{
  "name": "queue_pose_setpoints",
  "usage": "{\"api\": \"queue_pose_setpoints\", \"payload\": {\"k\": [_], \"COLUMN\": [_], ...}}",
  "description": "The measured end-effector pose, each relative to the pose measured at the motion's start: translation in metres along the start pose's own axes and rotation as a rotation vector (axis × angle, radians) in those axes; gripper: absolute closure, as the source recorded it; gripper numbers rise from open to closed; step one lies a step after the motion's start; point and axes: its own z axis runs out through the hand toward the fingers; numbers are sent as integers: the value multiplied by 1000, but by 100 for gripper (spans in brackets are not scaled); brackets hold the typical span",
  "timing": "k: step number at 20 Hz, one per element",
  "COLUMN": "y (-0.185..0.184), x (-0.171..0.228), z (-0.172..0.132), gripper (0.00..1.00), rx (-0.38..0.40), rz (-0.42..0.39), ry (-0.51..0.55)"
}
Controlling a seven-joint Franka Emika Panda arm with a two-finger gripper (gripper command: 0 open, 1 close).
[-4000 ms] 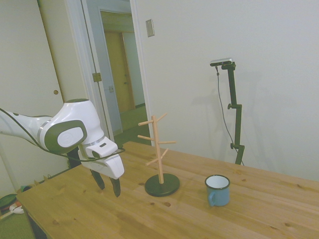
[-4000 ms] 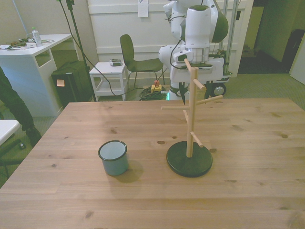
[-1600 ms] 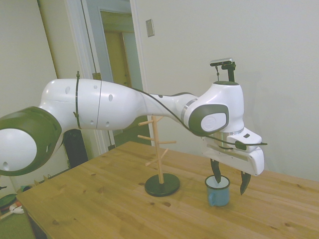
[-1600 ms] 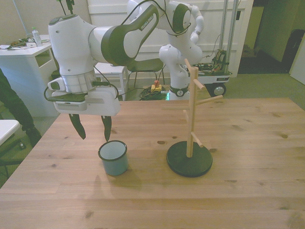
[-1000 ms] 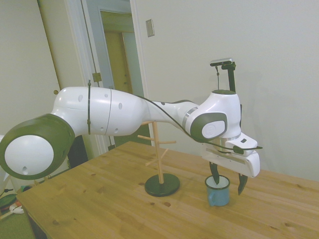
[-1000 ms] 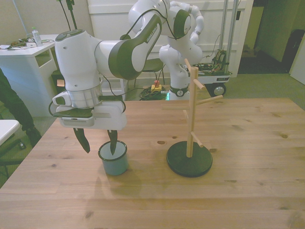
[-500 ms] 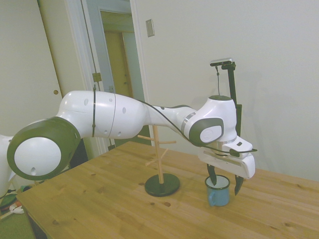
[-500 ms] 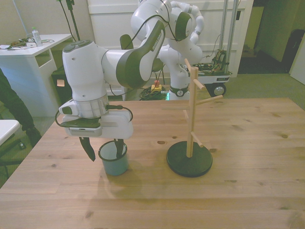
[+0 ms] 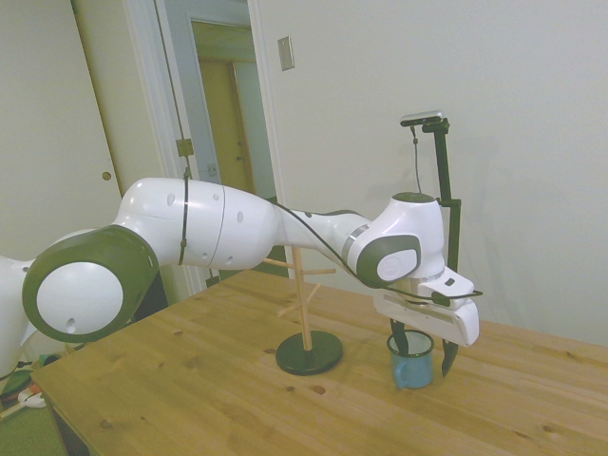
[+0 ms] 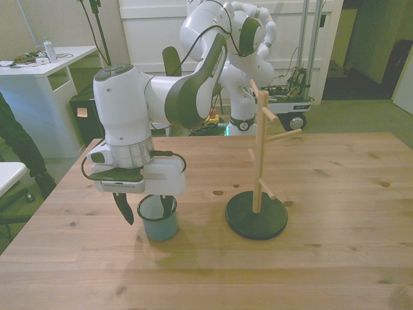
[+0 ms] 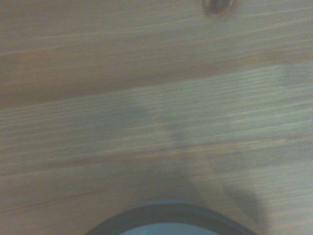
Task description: Hang the mug
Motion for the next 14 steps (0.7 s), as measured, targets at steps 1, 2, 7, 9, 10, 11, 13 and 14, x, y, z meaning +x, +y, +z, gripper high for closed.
{"api": "queue_pose_setpoints", "payload": {"k": [1,2,7,9,10,11,13,14], "y": [1,1,1,0,-1,-2,-5,-6], "x": [0,0,-2,-6,-8,-10,-14,-15], "z": [1,2,1,-3,-5,-8,-12,-13], "gripper": [100,100,100,100,100,100,100,100], "rx": [0,2,5,10,12,14,17,18], "rz": [1,2,2,-1,-3,-6,-10,-11], "ry": [2,5,9,13,14,14,13,13]}}
